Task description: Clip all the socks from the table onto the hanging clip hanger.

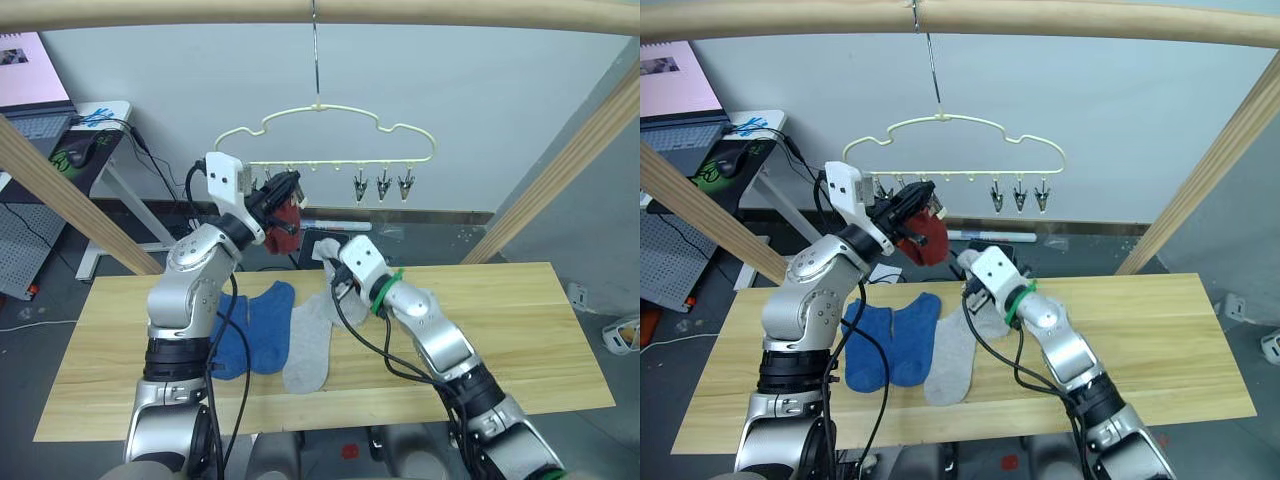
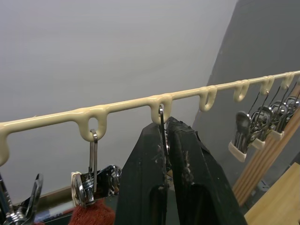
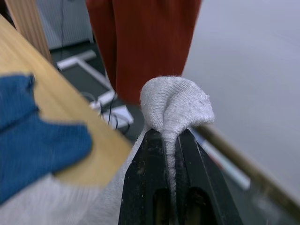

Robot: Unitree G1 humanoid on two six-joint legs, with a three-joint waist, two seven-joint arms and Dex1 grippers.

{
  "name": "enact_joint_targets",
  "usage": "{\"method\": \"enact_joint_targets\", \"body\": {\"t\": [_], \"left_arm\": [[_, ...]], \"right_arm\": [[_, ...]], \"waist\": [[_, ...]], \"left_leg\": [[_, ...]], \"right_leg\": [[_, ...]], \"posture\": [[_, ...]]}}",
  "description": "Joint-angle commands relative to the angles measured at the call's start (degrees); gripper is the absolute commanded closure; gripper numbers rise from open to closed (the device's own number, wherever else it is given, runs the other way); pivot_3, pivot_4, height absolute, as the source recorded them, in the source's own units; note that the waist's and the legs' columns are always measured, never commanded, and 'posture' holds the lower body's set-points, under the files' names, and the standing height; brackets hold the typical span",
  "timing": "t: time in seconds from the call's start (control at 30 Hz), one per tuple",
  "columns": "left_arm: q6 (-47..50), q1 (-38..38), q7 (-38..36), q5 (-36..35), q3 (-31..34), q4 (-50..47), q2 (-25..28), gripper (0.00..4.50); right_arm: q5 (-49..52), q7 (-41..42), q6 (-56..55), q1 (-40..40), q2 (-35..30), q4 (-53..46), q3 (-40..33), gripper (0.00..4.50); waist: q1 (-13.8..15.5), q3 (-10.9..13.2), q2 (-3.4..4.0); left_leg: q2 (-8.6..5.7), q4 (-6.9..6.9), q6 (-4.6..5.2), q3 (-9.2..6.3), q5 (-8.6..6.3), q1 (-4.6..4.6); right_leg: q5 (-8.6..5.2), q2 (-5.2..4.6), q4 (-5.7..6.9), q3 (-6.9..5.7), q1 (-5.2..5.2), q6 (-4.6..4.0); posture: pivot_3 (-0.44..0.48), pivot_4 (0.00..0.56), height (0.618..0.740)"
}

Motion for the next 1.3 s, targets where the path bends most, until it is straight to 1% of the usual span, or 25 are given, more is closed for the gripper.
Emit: {"method": "enact_joint_targets", "body": {"t": [0.03, 0.2, 0.43, 0.73, 0.97, 1.27, 1.3], "left_arm": [[0.74, -1.15, -1.15, -1.95, 1.15, -2.38, 0.69, 4.50], [1.78, -0.98, -1.59, -2.61, 1.02, -2.90, 1.02, 4.50], [2.65, -0.36, -1.86, -3.25, 0.91, -3.42, 1.47, 4.50], [2.73, 0.12, -2.31, -3.00, 0.51, -3.12, 1.79, 4.50], [2.69, 0.29, -2.32, -2.76, 0.52, -2.93, 1.87, 4.50], [2.93, 0.42, -2.14, -2.29, 0.14, -2.87, 2.02, 4.50], [3.09, 0.47, -2.06, -2.66, 0.36, -2.95, 1.82, 4.20]], "right_arm": [[-0.18, 2.38, -3.78, -3.39, 0.24, 1.54, 0.50, 4.49], [-0.70, 4.09, -7.71, -7.30, 0.81, 6.06, 1.11, 4.49], [-1.85, 4.83, -11.74, -9.94, 1.26, 9.77, 1.11, 4.49], [-3.39, 3.45, -14.88, -11.74, 1.25, 12.03, 0.04, 4.49], [-4.27, 1.22, -15.65, -12.60, 1.51, 13.54, -1.20, 4.49], [-3.59, 0.66, -15.90, -13.08, 2.60, 14.22, -1.82, 4.49], [-3.55, 0.67, -15.88, -13.15, 2.70, 14.33, -1.81, 4.50]], "waist": [[0.01, 0.00, 0.00], [0.07, 0.01, 0.01], [0.14, 0.06, 0.01], [0.14, 0.10, 0.02], [0.14, 0.11, 0.02], [0.13, 0.12, 0.03], [0.13, 0.12, 0.03]], "left_leg": [[0.00, 0.00, 0.00, -0.01, 0.00, -0.01], [0.00, -0.02, 0.00, -0.04, -0.01, -0.03], [0.01, -0.02, 0.00, -0.07, -0.01, -0.03], [0.03, -0.01, 0.00, -0.10, -0.01, -0.03], [0.03, -0.01, 0.00, -0.12, 0.00, -0.02], [0.03, -0.01, 0.00, -0.13, -0.01, -0.02], [0.03, -0.01, 0.00, -0.13, -0.01, -0.02]], "right_leg": [[0.00, -0.01, -0.02, -0.01, 0.00, 0.00], [0.01, -0.06, -0.08, -0.02, 0.00, -0.02], [0.01, -0.10, -0.07, -0.01, 0.00, -0.02], [0.01, -0.15, -0.05, 0.00, 0.00, -0.02], [0.02, -0.21, -0.02, 0.00, 0.00, -0.03], [0.01, -0.26, 0.00, 0.00, -0.01, -0.02], [0.02, -0.27, 0.00, 0.00, 0.00, -0.02]], "posture": [[-0.116, 0.262, 0.740], [-0.106, 0.262, 0.740], [-0.100, 0.263, 0.740], [-0.103, 0.266, 0.740], [-0.102, 0.266, 0.740], [-0.100, 0.266, 0.740], [-0.099, 0.266, 0.740]]}}
